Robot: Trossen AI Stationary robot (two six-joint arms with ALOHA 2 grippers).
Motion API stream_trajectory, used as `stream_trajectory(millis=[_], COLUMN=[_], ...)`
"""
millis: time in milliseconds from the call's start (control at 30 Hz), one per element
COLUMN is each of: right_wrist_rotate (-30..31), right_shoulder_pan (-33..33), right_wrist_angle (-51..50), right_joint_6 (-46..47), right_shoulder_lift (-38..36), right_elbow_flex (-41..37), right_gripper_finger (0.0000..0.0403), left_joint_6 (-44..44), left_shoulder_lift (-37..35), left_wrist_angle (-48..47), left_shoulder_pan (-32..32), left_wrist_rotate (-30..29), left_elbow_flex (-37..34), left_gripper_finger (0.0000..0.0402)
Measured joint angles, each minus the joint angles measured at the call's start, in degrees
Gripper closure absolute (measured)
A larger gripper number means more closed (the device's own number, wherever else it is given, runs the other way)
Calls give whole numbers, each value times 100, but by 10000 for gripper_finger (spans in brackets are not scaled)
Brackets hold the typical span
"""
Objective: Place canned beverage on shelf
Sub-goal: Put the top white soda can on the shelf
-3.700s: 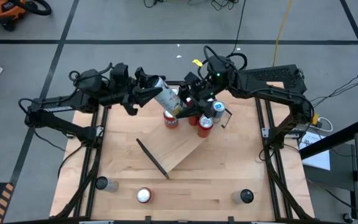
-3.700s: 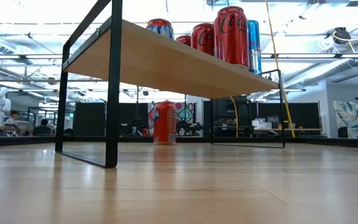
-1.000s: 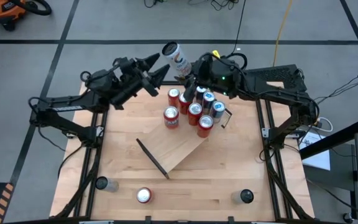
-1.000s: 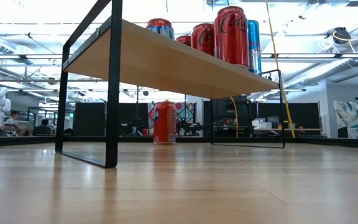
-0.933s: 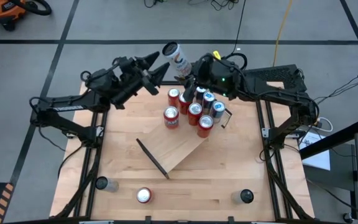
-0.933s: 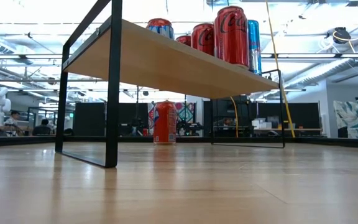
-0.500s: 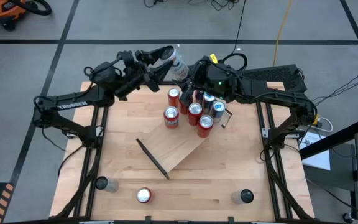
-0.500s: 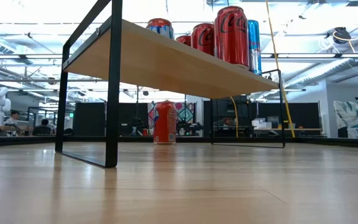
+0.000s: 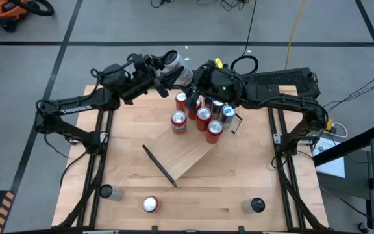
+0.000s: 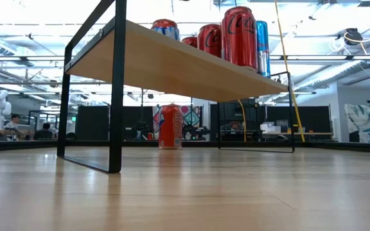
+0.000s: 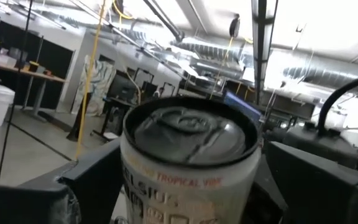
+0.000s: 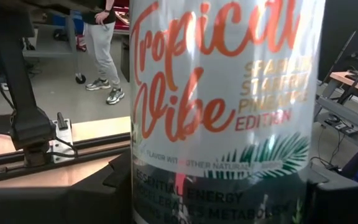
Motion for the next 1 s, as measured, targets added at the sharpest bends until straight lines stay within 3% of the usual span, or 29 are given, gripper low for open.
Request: stream_trajectory(millis=[767, 1000], right_wrist_rotate=[-13, -18], right_shoulder_pan=[-4, -4], right_wrist_angle=[-84, -157], right_joint_6=[-4, 13], right_shoulder_lift=[-2, -8], right_elbow_flex=[-2, 0], right_gripper_finger=[170, 158], left_joint_6=[-109, -140], left_shoulder_lift=[-37, -74], left_wrist_angle=[-93, -112], left_shoulder_pan=[0, -4], left_wrist_rotate=[-97, -94], left_elbow_flex=[0, -3], left_gripper_finger=[136, 147])
